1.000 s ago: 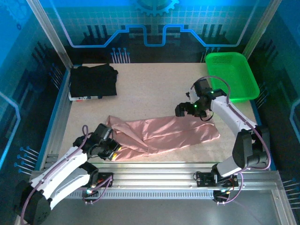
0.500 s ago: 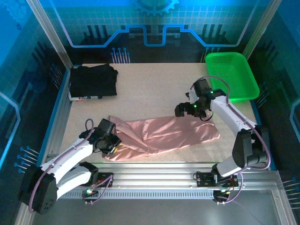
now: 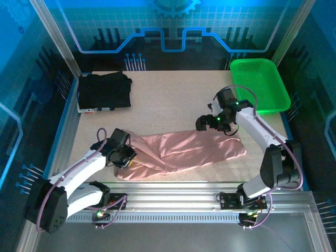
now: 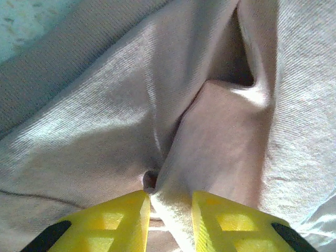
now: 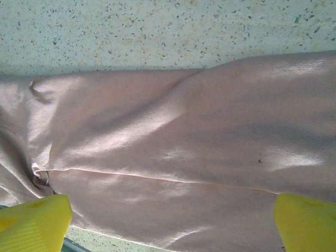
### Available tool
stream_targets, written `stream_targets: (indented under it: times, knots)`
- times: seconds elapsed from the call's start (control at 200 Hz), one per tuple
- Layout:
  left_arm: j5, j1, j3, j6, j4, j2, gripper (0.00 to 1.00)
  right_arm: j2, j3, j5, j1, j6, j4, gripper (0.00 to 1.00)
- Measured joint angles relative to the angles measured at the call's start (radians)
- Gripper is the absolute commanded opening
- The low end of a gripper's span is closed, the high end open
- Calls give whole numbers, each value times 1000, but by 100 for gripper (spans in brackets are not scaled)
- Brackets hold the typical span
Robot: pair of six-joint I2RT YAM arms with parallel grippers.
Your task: Fold and stack the t-shirts
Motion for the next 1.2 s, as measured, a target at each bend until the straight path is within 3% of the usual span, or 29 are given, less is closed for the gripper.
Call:
stream_targets:
  times: [0.125, 0.31, 0.55, 0.865, 1.15, 1.201]
  knots:
    - [0, 3, 1, 12, 4, 22, 21, 1, 0, -3, 0, 0, 0, 100]
    - [1, 5, 2, 30, 10, 26, 0, 3, 0, -4, 0, 0, 0, 100]
    - [6, 5, 54, 66, -84, -54, 0, 8, 1, -8, 0, 0, 3, 100]
    - [69, 7, 104, 103, -360, -264, 0, 26, 7, -37, 0, 0, 20, 100]
    - [95, 7, 188, 181, -517, -179, 0, 49, 7, -63, 6, -1, 48, 100]
    - [93, 7, 200, 201, -527, -149, 4, 49, 7, -65, 7, -2, 51, 100]
